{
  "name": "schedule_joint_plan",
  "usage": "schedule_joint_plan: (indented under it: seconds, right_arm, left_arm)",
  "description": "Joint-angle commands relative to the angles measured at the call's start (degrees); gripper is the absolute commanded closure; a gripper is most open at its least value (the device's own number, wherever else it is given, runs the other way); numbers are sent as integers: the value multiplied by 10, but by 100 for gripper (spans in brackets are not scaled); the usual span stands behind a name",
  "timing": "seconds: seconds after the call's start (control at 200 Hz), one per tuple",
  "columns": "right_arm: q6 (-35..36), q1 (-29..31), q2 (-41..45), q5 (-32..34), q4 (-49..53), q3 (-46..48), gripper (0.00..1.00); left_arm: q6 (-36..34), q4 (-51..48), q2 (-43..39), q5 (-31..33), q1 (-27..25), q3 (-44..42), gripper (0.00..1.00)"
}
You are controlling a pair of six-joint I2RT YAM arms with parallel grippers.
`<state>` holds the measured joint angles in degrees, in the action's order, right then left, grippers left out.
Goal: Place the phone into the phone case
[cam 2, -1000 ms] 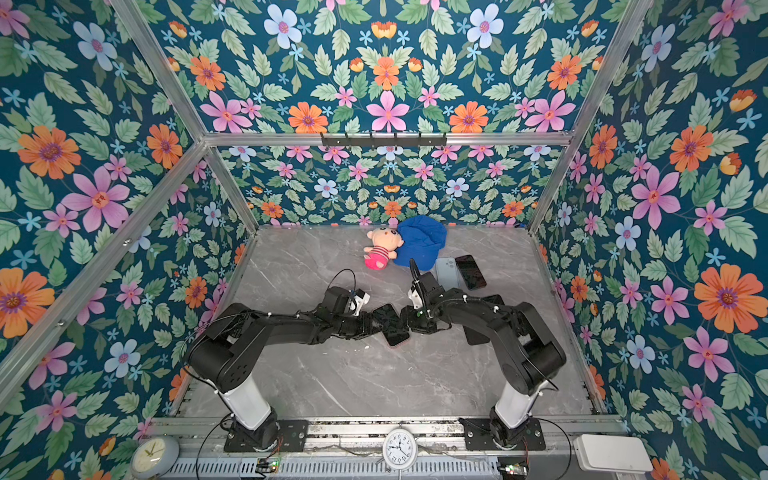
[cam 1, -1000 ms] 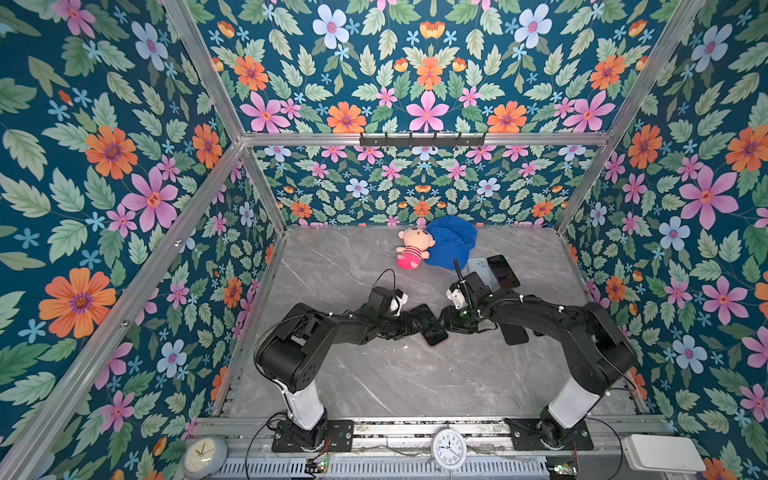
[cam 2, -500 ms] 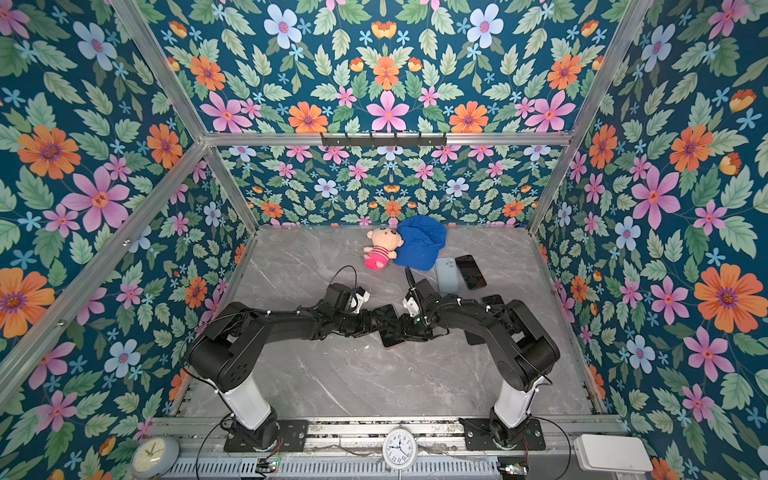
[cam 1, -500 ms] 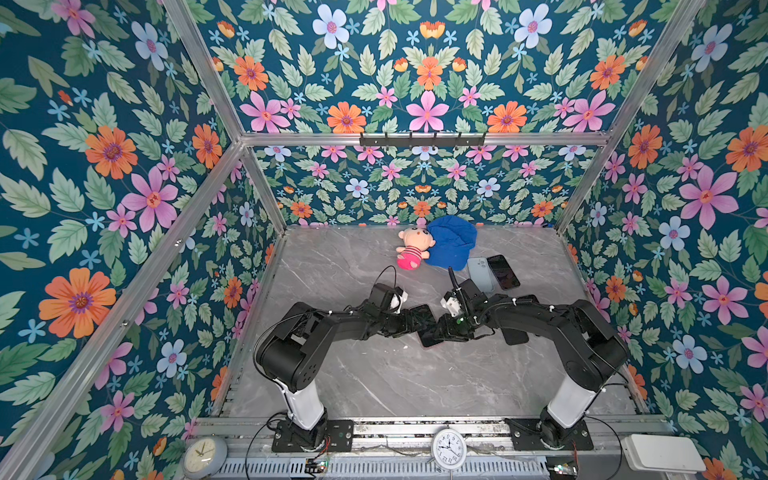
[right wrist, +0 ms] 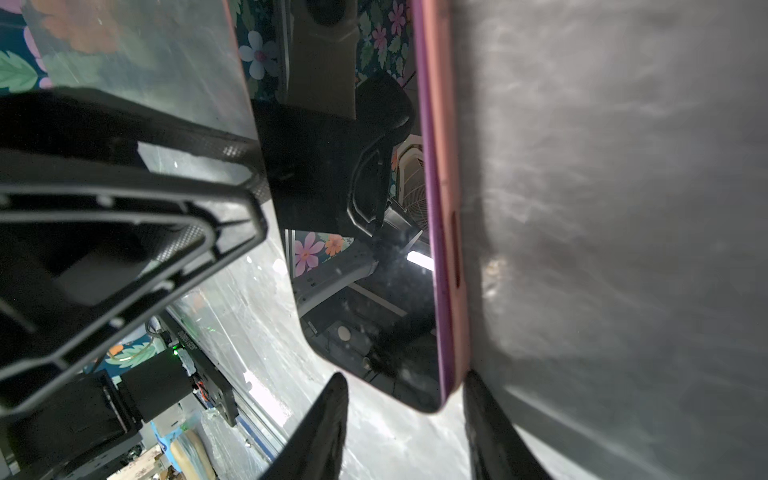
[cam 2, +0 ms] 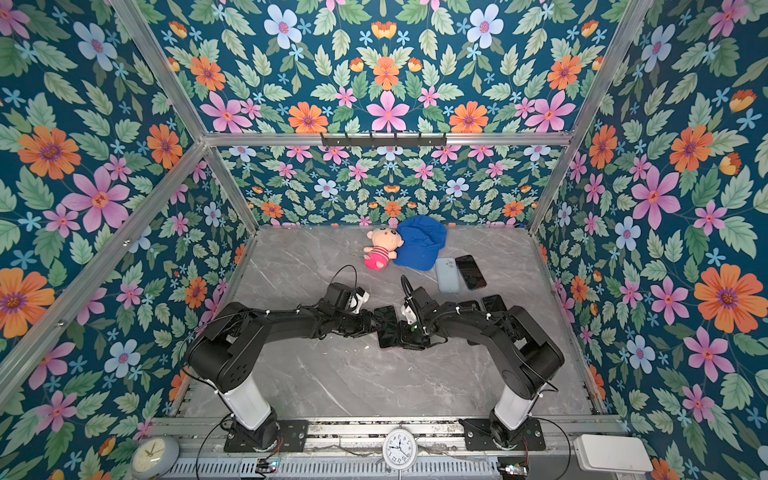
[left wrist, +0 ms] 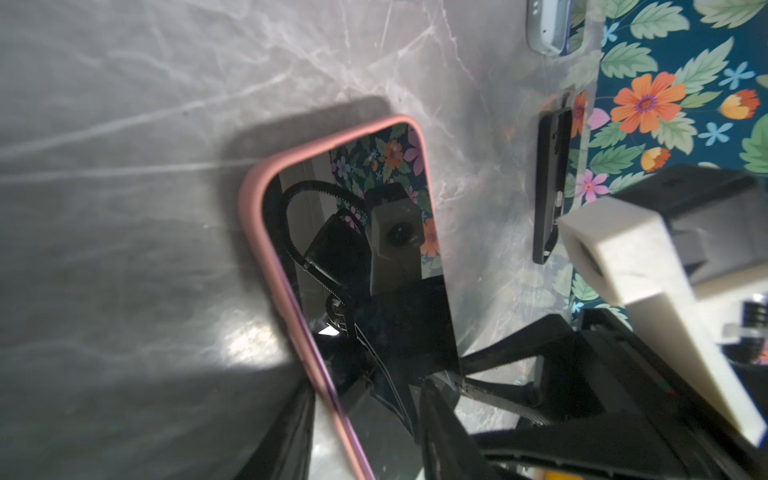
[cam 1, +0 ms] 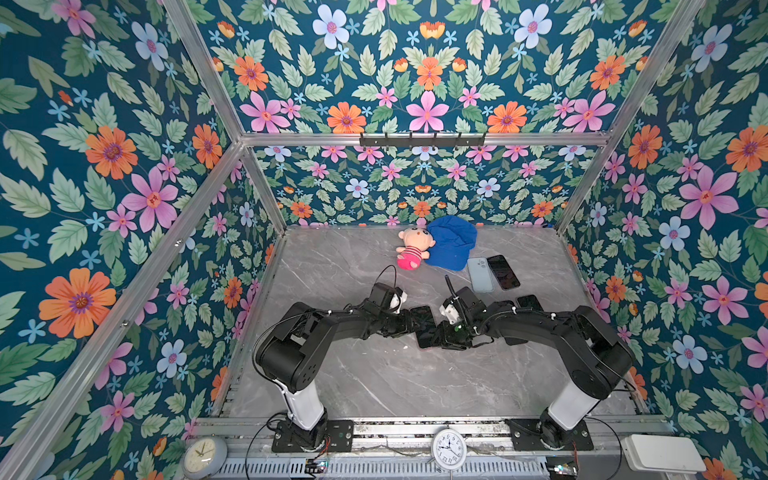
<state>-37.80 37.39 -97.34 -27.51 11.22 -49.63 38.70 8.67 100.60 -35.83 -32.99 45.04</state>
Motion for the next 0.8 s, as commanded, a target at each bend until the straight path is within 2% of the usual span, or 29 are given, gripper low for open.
schedule_joint_plan:
  seconds: [0.0,0.235,0.325,0.455,0.59,0.795]
  right_arm:
    - [-23,7,-3,-7,-31,6,55]
    - [-31,8,7,3,-38,17,55]
    - [-31,8,18,17,-19,17,55]
    - [-41,7,78,54,17,18,54]
    - [-40,8,97,71,35,1,53]
    - [-39,6,90,83,46,-6,43]
  left_arm:
    - [-19,-46,6,21,0,6,57]
    - [-29,-85,-12,47,2,8,57]
    - [-4,-96,-33,51,-1,-3,58]
    - [37,-119,-75,62,-21,-18,63]
    - [86,-94,-100,52,-21,-48,66]
    - [110,-116,-130,70,-33,-47,67]
